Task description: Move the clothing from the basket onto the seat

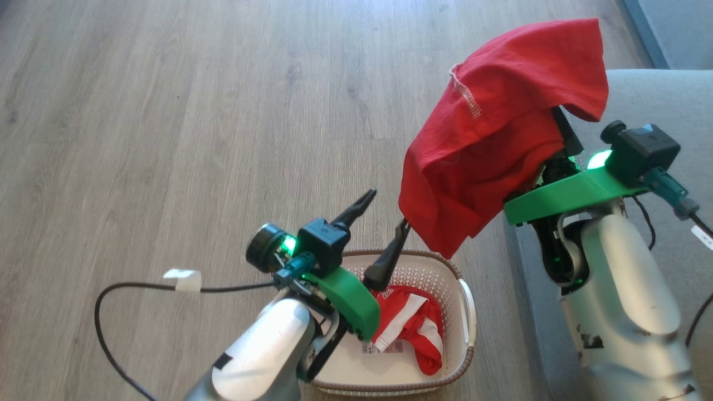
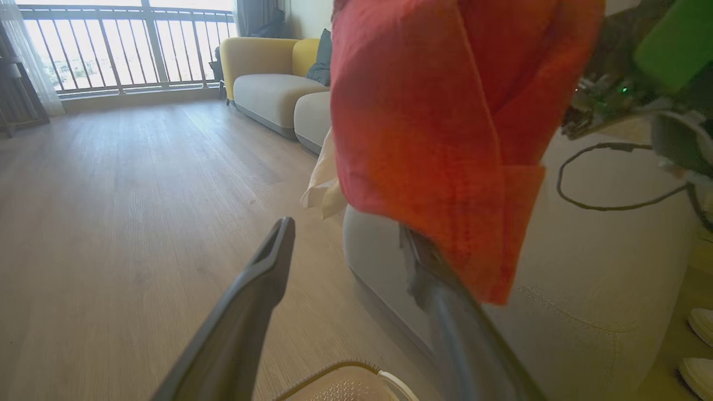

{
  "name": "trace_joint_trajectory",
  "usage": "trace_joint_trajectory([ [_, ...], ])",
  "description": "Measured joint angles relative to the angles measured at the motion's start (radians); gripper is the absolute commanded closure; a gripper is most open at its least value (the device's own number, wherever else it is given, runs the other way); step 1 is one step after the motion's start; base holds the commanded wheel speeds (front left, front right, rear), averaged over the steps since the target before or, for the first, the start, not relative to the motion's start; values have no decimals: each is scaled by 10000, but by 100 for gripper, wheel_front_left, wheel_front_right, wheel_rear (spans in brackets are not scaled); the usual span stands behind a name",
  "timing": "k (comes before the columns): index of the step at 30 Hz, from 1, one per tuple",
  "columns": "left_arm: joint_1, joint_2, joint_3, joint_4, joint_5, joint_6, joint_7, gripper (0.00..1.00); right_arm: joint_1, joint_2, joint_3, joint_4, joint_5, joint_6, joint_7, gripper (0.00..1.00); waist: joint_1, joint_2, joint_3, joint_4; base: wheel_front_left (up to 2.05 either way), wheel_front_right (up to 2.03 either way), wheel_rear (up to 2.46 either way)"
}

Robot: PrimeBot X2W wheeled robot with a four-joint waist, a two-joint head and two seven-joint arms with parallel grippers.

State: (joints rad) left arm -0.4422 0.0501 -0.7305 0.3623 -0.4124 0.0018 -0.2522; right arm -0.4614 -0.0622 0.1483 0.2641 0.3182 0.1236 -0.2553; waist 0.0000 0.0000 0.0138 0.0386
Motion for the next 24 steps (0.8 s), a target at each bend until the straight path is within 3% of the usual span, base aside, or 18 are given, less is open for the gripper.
trace_joint_trajectory([
  [6, 723, 4, -153, 81, 134, -380, 0, 0, 6, 0, -221, -27, -2, 0, 0, 100, 0, 0, -9, -75, 0, 0, 0],
  [16, 1322, 13, -17, -313, 211, -399, 0, 0, 49, 4, -888, -125, -318, 0, 0, 100, 0, 0, 35, -509, 0, 0, 0],
  [24, 1326, 13, 82, -541, 268, -426, 0, 0, 457, 12, -1505, -188, -648, 0, 0, 100, 0, 0, 57, -1287, 0, 0, 0],
])
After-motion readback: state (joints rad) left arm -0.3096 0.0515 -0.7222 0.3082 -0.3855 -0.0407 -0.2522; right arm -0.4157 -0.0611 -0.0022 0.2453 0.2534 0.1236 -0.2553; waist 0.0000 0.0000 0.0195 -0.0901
